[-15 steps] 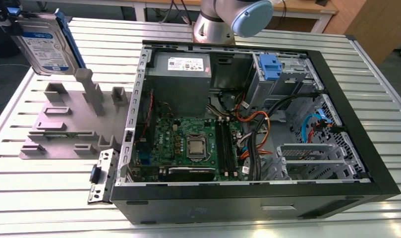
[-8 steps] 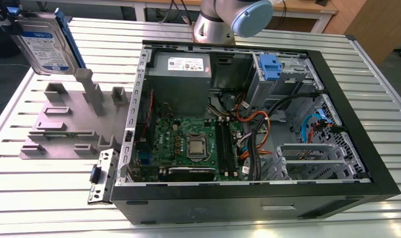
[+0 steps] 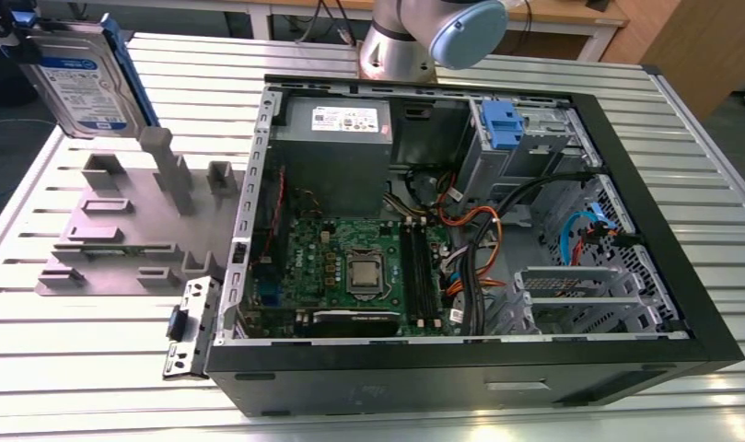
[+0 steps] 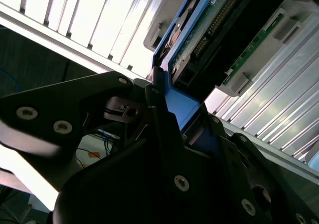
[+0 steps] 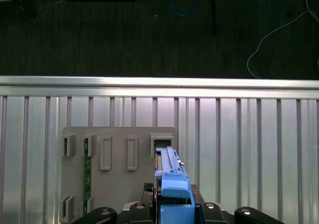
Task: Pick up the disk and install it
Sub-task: 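Pick up the disk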
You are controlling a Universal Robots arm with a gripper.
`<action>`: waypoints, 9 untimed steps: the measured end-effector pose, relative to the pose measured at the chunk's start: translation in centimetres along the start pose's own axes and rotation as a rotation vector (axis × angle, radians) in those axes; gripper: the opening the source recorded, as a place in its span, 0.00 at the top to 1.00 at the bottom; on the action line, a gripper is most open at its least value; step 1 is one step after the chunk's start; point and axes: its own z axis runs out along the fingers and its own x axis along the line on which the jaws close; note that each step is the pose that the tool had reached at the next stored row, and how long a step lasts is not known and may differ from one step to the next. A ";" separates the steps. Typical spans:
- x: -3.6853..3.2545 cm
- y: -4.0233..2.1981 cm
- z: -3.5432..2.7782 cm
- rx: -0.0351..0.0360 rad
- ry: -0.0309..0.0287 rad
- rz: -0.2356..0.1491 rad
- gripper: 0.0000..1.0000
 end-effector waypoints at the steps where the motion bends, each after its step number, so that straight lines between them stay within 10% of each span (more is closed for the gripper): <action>1: 0.00 0.00 -0.02 -0.0001 0.0000 0.000 0.63; 9: -0.01 0.01 -0.29 -0.0003 0.0001 0.000 0.63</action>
